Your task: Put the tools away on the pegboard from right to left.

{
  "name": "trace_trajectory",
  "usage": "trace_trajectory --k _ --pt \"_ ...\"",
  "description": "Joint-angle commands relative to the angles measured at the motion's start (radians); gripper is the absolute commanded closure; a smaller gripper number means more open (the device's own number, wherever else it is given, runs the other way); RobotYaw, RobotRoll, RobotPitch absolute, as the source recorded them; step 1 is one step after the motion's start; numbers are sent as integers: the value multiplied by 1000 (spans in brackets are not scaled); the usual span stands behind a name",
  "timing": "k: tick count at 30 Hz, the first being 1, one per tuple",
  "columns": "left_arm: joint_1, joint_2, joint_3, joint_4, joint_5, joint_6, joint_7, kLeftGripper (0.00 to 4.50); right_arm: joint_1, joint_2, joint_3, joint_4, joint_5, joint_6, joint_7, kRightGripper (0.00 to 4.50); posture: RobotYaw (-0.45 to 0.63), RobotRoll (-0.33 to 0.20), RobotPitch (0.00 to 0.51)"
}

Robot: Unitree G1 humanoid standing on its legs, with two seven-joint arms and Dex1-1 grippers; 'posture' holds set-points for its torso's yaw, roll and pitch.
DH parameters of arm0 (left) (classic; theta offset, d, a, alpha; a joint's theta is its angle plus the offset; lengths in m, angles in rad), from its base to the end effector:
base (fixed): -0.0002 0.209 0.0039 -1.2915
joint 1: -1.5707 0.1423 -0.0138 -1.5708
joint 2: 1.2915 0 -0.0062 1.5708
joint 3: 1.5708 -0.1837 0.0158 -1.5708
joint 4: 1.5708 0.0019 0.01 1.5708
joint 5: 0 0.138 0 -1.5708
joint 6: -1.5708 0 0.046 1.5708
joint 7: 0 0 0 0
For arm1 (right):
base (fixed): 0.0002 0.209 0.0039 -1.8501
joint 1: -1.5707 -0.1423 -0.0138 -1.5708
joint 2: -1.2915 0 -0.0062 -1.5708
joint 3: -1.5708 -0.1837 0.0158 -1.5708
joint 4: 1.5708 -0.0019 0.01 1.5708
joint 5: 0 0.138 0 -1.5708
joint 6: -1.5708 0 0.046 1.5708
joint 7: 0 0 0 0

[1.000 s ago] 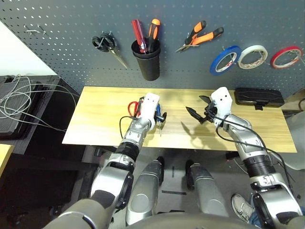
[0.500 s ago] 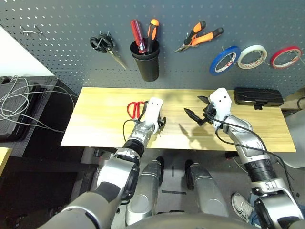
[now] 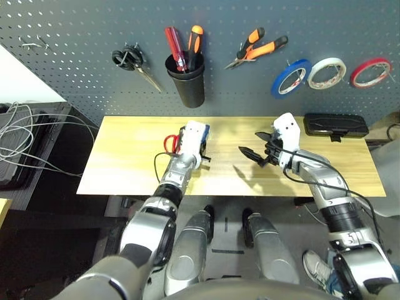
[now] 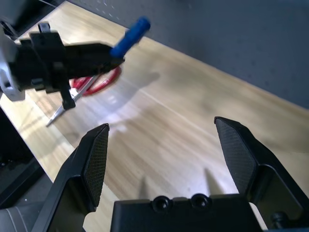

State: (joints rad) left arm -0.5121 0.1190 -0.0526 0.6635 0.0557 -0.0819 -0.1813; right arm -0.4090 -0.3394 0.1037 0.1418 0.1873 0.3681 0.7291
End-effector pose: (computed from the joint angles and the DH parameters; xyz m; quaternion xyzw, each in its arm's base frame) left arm 0.2932 0.1438 0.0474 0.1078 0.0497 -0.1518 0.9813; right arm 0.2775 -0.1784 0.1006 -0.0704 0.0957 0.4036 0.9072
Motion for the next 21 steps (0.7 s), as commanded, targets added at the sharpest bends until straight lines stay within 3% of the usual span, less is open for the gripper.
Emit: trace_trajectory --k 1,10,21 --pt "110 8 -21 -255 -39 7 -76 3961 -14 -16 -5 -28 26 -33 47 0 84 0 260" --pt "207 42 -67 -563 -107 62 -230 3961 -66 -14 -10 -55 51 -34 62 0 90 0 253" --pt "79 10 -30 -696 -246 110 -288 3961 -101 -3 -16 -94 89 -45 82 0 89 0 244"
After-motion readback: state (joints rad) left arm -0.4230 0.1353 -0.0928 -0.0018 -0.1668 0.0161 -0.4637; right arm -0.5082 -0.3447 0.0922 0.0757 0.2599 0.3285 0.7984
